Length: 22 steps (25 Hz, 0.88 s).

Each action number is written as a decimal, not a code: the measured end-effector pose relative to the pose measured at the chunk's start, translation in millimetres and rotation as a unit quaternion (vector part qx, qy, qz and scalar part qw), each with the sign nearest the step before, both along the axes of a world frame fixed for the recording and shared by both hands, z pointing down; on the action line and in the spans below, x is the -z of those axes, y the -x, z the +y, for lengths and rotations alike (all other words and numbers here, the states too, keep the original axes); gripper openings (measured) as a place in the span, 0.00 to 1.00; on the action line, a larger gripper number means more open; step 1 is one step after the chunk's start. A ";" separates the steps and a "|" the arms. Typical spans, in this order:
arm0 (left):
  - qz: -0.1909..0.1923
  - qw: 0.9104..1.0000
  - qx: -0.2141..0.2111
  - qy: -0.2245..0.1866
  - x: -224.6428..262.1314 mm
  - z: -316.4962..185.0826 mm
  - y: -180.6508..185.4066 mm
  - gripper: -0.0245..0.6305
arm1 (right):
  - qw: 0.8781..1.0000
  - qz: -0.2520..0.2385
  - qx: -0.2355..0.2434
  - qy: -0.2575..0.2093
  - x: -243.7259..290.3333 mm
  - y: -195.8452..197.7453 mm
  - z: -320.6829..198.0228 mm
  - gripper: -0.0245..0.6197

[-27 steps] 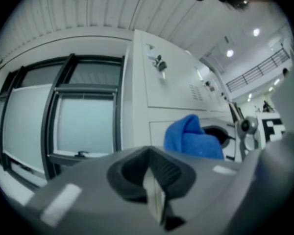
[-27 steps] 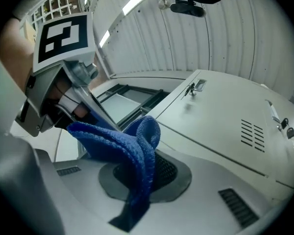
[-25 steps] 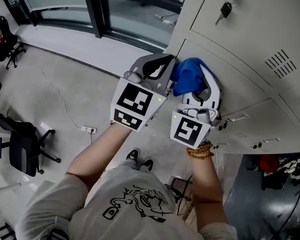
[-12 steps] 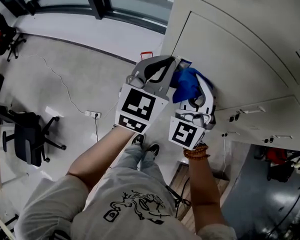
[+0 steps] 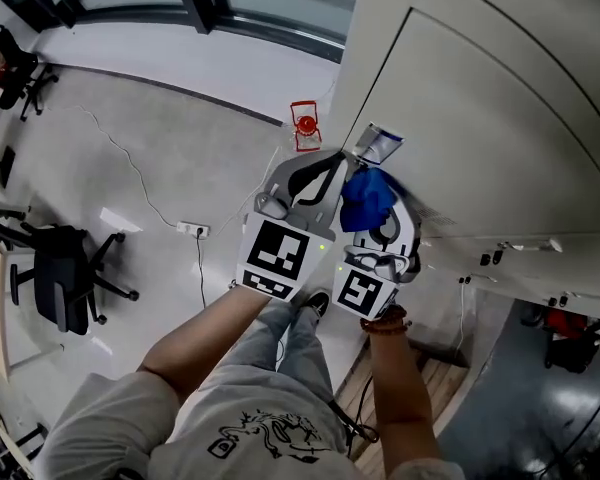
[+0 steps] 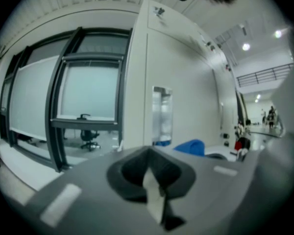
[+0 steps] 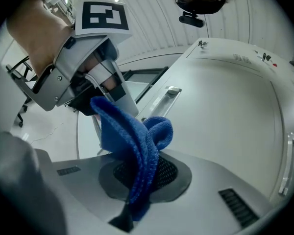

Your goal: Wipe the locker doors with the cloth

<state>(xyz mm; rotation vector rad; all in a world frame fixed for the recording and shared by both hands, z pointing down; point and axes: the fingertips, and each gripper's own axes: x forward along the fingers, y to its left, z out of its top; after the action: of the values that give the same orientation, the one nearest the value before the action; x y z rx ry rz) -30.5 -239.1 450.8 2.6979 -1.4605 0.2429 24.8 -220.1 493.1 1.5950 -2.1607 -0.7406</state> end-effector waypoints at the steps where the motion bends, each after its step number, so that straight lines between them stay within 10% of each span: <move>1: 0.000 1.000 0.000 0.002 -5.4 0.1 -2.2 0.04 | 1.000 0.008 0.000 0.004 -7.5 -0.7 -0.6 0.08; 10: 0.003 1.000 0.004 0.005 -13.6 6.4 -16.9 0.04 | 0.997 0.057 -0.010 0.047 -32.0 -26.5 0.1 0.08; 22: 0.020 0.998 -0.023 -0.058 102.8 19.2 -49.0 0.04 | 0.996 0.072 -0.028 -0.047 125.1 -56.4 11.1 0.08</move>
<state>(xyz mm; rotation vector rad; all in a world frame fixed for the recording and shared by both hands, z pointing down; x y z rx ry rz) 18.4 -219.9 348.0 2.8122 -1.4463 0.1088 81.2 -209.1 368.0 1.5895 -1.9980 -0.9209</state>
